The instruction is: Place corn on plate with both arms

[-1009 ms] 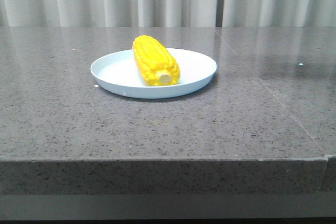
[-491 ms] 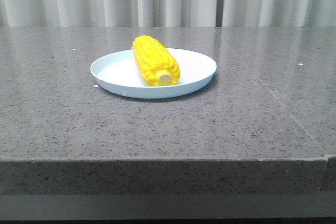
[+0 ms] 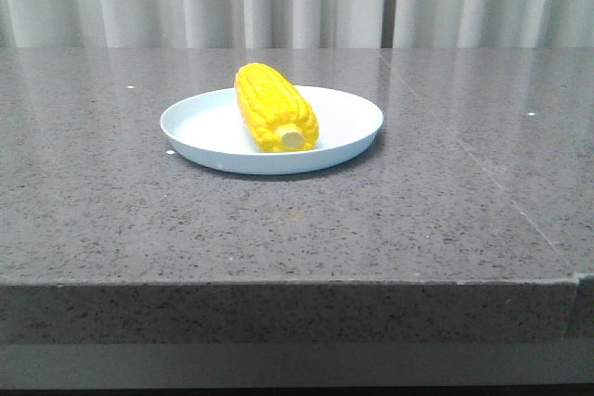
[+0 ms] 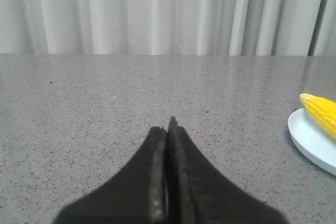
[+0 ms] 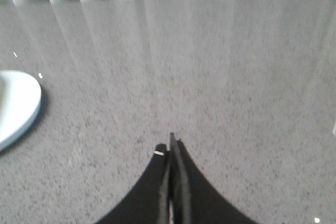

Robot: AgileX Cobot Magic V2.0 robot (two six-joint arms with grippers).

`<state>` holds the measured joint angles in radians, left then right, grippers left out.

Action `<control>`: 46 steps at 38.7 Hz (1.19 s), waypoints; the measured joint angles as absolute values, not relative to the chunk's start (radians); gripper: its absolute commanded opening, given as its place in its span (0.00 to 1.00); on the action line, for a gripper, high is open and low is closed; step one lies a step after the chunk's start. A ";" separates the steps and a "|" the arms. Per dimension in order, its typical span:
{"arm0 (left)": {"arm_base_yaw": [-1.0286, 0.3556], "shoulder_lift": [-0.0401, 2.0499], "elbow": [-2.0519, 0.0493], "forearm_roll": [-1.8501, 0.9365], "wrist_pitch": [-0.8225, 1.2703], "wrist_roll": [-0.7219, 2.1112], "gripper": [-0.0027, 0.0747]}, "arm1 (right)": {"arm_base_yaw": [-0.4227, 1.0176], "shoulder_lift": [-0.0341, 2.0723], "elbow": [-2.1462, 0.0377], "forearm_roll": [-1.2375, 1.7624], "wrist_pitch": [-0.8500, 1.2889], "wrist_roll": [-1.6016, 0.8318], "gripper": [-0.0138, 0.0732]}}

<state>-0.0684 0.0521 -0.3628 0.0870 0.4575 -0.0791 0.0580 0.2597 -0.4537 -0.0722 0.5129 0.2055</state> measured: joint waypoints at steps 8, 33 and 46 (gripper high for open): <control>-0.068 0.052 -0.363 0.087 0.458 -0.079 0.01 | 0.058 0.128 -0.406 -0.078 0.463 0.206 0.10; -0.068 0.052 -0.363 0.087 0.458 -0.079 0.01 | 0.058 0.126 -0.406 -0.079 0.459 0.206 0.10; -0.068 0.052 -0.363 0.087 0.458 -0.079 0.01 | 0.058 0.126 -0.406 -0.079 0.459 0.206 0.10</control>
<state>-0.0684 0.0521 -0.3628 0.0870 0.4575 -0.0791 0.0580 0.1256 -0.4063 -0.0785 0.4592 0.2055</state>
